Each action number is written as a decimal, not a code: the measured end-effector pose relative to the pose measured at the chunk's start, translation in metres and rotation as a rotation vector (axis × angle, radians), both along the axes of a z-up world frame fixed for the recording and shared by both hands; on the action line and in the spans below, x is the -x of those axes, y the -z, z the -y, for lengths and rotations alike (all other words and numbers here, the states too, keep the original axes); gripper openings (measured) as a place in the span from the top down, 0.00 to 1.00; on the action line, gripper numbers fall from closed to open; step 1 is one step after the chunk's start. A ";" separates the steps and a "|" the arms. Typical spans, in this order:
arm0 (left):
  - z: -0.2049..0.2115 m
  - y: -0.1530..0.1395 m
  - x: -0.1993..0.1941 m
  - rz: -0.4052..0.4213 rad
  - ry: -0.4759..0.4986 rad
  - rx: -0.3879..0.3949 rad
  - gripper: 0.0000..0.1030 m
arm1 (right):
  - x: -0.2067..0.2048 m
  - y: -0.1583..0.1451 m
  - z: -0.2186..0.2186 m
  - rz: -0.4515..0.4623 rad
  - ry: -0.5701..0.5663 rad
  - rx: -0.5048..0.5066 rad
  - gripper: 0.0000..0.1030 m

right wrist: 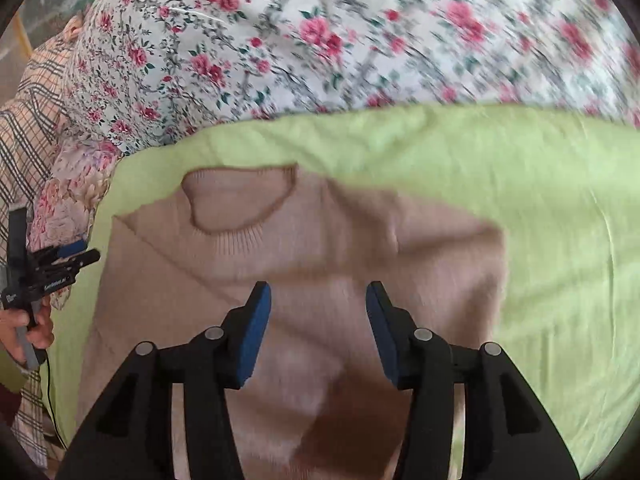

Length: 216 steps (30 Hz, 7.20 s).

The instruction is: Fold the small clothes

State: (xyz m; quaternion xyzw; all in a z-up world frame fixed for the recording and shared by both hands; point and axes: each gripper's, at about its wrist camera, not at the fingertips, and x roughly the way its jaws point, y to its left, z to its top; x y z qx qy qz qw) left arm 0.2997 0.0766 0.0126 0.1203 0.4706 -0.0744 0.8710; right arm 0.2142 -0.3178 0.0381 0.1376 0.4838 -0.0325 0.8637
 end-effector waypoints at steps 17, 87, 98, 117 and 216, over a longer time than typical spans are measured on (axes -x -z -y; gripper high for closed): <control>-0.024 0.075 0.078 -0.153 -0.251 0.077 0.46 | 0.085 0.039 0.002 -0.111 0.212 0.076 0.53; -0.079 -0.020 0.323 -0.212 0.147 0.495 0.96 | 0.305 -0.054 -0.050 0.158 0.039 -0.649 0.91; -0.041 -0.066 0.171 0.015 0.124 0.528 0.96 | 0.160 -0.071 0.005 0.272 0.073 -0.552 0.91; -0.003 0.032 0.000 -0.159 -0.024 0.432 0.90 | 0.022 0.034 0.067 0.025 0.235 -0.441 0.87; 0.116 -0.042 0.113 -0.047 0.186 0.461 0.88 | 0.007 0.001 -0.037 0.012 -0.066 -0.705 0.35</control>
